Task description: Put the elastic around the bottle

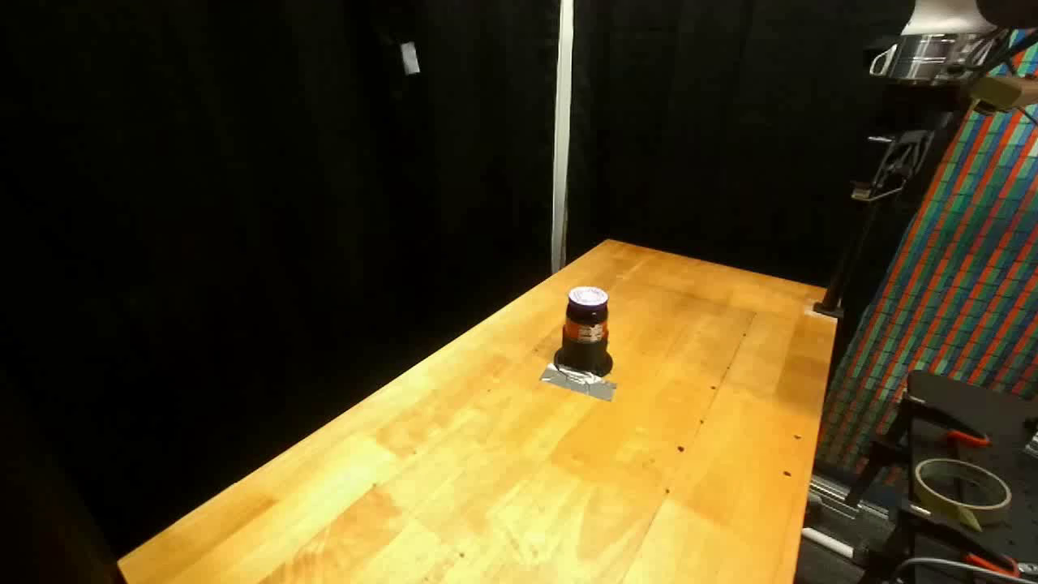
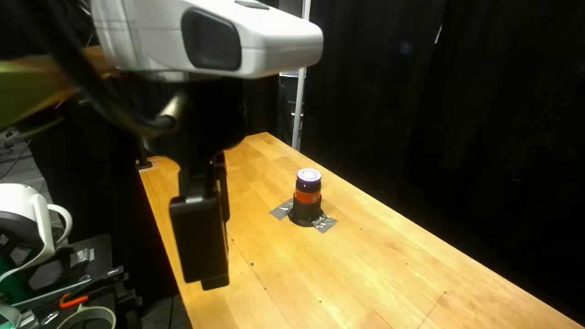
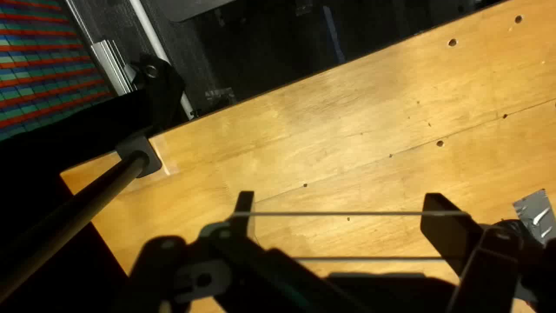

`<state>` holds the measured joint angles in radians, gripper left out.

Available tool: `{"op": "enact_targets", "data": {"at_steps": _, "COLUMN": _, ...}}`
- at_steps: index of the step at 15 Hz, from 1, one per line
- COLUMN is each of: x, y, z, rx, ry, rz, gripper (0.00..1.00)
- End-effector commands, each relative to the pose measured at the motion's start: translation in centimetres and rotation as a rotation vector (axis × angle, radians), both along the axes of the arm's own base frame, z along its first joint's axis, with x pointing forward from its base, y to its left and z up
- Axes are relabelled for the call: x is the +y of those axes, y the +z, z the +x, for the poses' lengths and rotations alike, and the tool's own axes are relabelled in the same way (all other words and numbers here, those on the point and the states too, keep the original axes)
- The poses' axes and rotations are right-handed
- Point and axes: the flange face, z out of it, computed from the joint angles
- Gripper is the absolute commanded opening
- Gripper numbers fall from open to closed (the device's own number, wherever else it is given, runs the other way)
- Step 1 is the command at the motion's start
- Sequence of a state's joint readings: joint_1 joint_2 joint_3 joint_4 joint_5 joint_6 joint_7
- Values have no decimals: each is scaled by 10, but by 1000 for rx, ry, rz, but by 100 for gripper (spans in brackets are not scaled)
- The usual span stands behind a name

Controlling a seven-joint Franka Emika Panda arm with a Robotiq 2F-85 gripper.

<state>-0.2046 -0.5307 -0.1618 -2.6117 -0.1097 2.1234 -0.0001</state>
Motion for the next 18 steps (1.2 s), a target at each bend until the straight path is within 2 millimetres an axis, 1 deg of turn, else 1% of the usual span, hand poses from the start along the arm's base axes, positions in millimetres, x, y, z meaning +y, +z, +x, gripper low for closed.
{"op": "enact_targets", "data": {"at_steps": 1, "x": 0, "y": 1, "z": 1, "rx": -1, "ry": 0, "rz": -1, "gripper": 100}}
{"op": "enact_targets", "data": {"at_steps": 7, "x": -1, "y": 5, "z": 2, "rx": -10, "ry": -1, "rz": -3, "gripper": 100}}
{"op": "enact_targets", "data": {"at_steps": 8, "x": 2, "y": 3, "z": 16, "rx": -1, "ry": 45, "rz": 2, "gripper": 100}}
{"op": "enact_targets", "data": {"at_steps": 9, "x": 4, "y": 0, "z": 24, "rx": 5, "ry": 67, "rz": 6, "gripper": 100}}
{"op": "enact_targets", "data": {"at_steps": 11, "x": 18, "y": -7, "z": 56, "rx": 20, "ry": 162, "rz": 32, "gripper": 100}}
{"op": "enact_targets", "data": {"at_steps": 12, "x": 28, "y": -12, "z": 77, "rx": 35, "ry": 218, "rz": 50, "gripper": 100}}
{"op": "enact_targets", "data": {"at_steps": 15, "x": 59, "y": -21, "z": 129, "rx": 61, "ry": 347, "rz": 100, "gripper": 100}}
{"op": "enact_targets", "data": {"at_steps": 18, "x": 83, "y": -34, "z": 187, "rx": 61, "ry": 452, "rz": 103, "gripper": 100}}
